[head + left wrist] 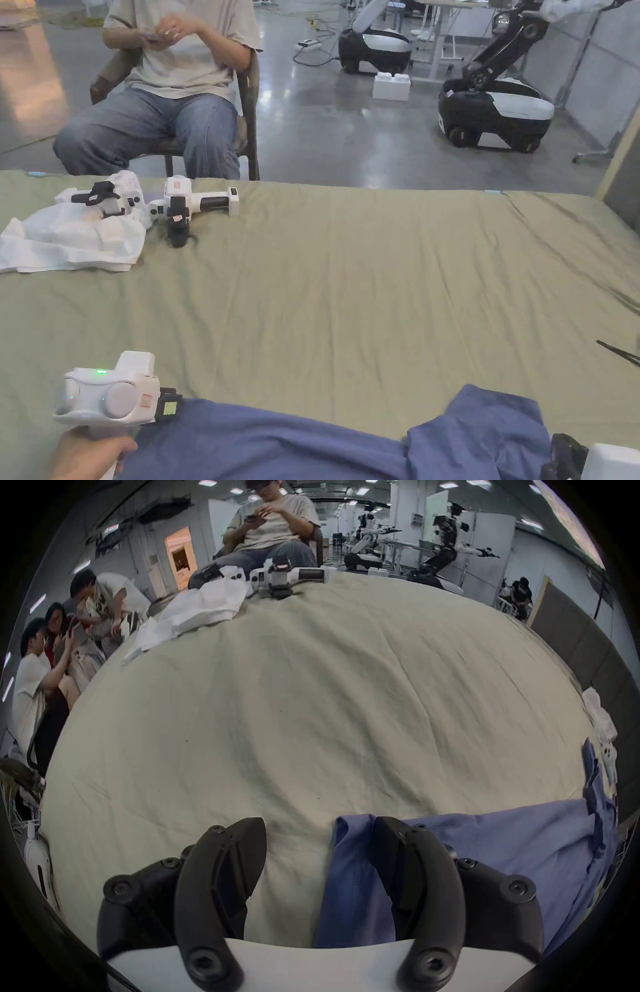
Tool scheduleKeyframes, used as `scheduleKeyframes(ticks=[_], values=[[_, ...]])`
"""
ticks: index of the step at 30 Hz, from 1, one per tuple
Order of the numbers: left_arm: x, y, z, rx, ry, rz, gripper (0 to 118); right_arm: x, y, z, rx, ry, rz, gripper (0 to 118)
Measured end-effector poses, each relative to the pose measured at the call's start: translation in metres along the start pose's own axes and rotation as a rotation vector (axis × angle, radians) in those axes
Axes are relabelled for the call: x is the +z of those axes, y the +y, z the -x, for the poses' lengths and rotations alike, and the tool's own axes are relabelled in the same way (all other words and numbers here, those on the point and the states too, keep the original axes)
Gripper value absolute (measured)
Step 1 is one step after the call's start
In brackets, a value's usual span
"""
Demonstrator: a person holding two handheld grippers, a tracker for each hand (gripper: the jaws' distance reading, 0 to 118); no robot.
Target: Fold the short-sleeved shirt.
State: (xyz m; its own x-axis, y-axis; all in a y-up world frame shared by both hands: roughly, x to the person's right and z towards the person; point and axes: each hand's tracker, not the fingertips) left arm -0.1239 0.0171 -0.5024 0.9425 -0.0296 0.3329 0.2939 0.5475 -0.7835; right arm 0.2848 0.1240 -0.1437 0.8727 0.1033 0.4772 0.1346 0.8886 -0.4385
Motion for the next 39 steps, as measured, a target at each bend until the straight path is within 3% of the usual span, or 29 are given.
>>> scheduleKeyframes(ticks=[3,4,6,8,15,18,22,24,28,36,39], values=[[0.002,-0.005,0.003,0.026,-0.023,-0.008,58,-0.007,0.002,-0.005,0.0,-0.012,0.02,1],[0.002,-0.004,0.003,0.022,-0.023,-0.008,51,-0.009,0.003,-0.005,-0.003,-0.014,0.024,1],[0.004,-0.002,0.008,0.006,-0.05,0.005,31,-0.012,0.004,-0.007,-0.009,-0.014,0.028,1],[0.006,0.0,0.01,0.007,-0.075,0.01,0,-0.015,0.005,-0.008,-0.01,-0.015,0.032,1],[0.051,-0.003,0.016,0.079,-0.146,-0.069,0,-0.035,0.005,-0.023,-0.041,-0.021,0.096,2],[0.078,-0.001,0.021,0.122,-0.238,-0.136,0,-0.05,0.007,-0.036,-0.055,-0.029,0.171,14],[0.109,0.0,0.014,0.074,-0.246,-0.199,0,-0.074,0.01,-0.054,-0.086,-0.032,0.239,44],[0.123,-0.001,0.01,0.066,-0.256,-0.223,0,-0.09,0.009,-0.063,-0.093,-0.015,0.298,46],[0.141,-0.005,0.002,0.055,-0.26,-0.254,0,-0.125,0.001,-0.075,-0.136,0.021,0.439,70],[0.149,-0.026,-0.007,0.048,-0.239,-0.251,0,-0.179,-0.03,-0.072,-0.132,0.072,0.649,70],[0.144,-0.031,-0.006,0.064,-0.234,-0.24,0,-0.176,-0.029,-0.064,-0.079,0.053,0.633,58]])
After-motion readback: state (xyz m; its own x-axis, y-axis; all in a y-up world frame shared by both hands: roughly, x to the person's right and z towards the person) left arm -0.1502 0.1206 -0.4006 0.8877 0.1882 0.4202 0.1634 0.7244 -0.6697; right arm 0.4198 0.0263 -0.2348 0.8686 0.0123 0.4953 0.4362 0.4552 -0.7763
